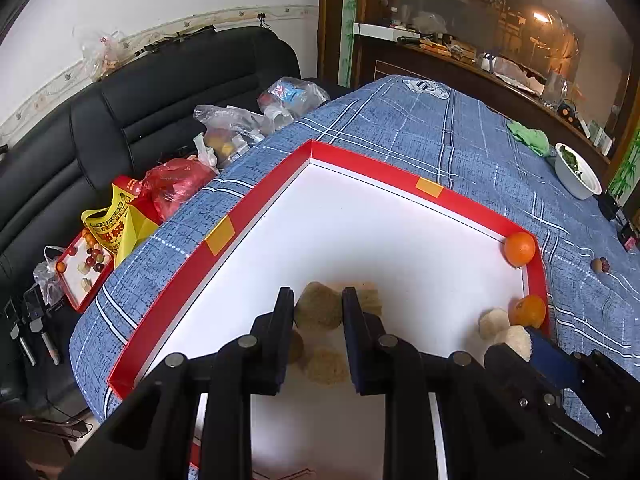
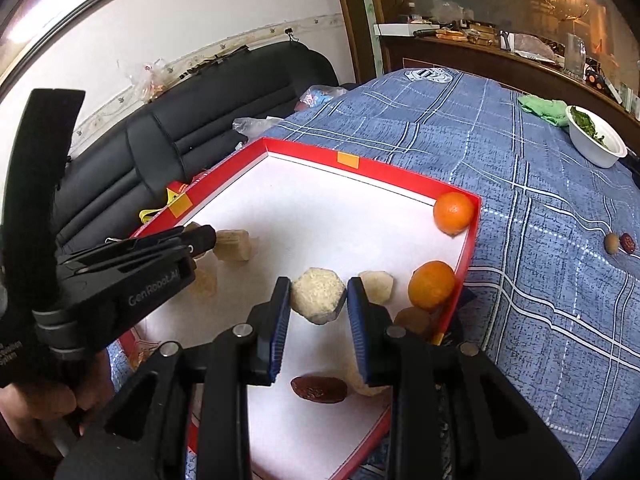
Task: Organize fruits
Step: 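Carry both cakes into the tray and open both tools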
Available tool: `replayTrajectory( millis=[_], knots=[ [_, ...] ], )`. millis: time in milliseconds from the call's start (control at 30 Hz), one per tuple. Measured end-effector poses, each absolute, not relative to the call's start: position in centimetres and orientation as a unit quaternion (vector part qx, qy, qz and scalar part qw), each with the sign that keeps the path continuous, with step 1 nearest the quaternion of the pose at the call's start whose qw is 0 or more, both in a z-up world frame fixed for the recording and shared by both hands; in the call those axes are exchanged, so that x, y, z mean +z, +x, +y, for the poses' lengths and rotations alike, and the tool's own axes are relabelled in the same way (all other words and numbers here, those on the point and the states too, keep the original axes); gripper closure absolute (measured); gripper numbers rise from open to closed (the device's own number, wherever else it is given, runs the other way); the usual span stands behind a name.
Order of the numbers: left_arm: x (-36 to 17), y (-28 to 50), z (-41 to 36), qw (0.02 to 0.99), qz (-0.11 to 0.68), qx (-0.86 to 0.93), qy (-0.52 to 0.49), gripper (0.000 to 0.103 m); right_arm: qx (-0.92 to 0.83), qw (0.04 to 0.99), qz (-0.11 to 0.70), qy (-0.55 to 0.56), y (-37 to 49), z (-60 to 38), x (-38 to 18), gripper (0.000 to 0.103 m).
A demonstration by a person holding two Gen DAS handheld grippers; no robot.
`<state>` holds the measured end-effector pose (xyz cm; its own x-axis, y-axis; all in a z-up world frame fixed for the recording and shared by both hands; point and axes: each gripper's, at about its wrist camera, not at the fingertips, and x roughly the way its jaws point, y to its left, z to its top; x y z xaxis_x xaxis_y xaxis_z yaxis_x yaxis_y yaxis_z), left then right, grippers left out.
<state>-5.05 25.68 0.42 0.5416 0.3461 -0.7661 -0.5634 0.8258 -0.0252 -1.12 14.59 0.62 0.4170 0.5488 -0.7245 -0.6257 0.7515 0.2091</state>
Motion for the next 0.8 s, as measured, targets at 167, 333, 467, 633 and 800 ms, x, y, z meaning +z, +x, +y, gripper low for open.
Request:
replayTrajectory(
  millis=[167,333,467,633,800],
  knots=[
    [0.4,-4.8,25.7,0.867,0.402,0.265,-0.133,0.080,0.349,0.839,0.415,-0.046,-1.0,14.7,0.3,0.072],
    [0.5,-4.4,25.7,0.866,0.403,0.267,-0.129,0.080,0.349,0.836,0.420,-0.047,-0.9,14.8,0.1,0.072],
    [0.6,-4.2,25.6,0.866,0.402,0.269,-0.128,0.080,0.350,0.835,0.422,-0.048,-0.9,14.9,-0.1,0.072],
    [0.7,-4.0,25.5,0.866,0.402,0.270,-0.123,0.080,0.351,0.833,0.424,-0.050,-0.9,15.0,-0.2,0.072],
    [0.8,-3.7,25.4,0.865,0.404,0.274,-0.118,0.080,0.351,0.832,0.425,-0.051,-0.9,15.2,-0.4,0.072]
  ],
)
